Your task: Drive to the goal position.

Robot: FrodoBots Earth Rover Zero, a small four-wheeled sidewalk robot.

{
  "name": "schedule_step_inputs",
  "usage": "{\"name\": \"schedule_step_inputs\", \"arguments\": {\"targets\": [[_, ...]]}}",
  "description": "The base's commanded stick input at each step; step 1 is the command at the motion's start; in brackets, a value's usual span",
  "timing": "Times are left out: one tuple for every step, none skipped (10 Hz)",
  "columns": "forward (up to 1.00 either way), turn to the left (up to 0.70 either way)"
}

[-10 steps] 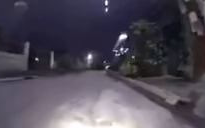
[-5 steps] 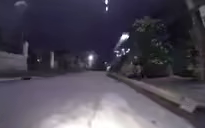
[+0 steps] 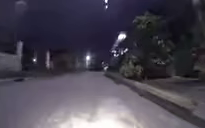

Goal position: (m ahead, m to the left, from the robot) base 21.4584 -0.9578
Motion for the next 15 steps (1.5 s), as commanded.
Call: {"name": "schedule_step_inputs", "arguments": {"targets": [[0.70, -0.30], [0.70, -0.11], [0.70, 0.00], [0.70, -0.06], [0.70, -0.31], [0.70, -0.06], [0.70, 0.00], [0.70, 0.00], [0.70, 0.00], [0.70, -0.32], [0.70, -0.24], [0.70, 0.00], [0.70, 0.00], [0.70, 0.00], [0.70, 0.00]]}}
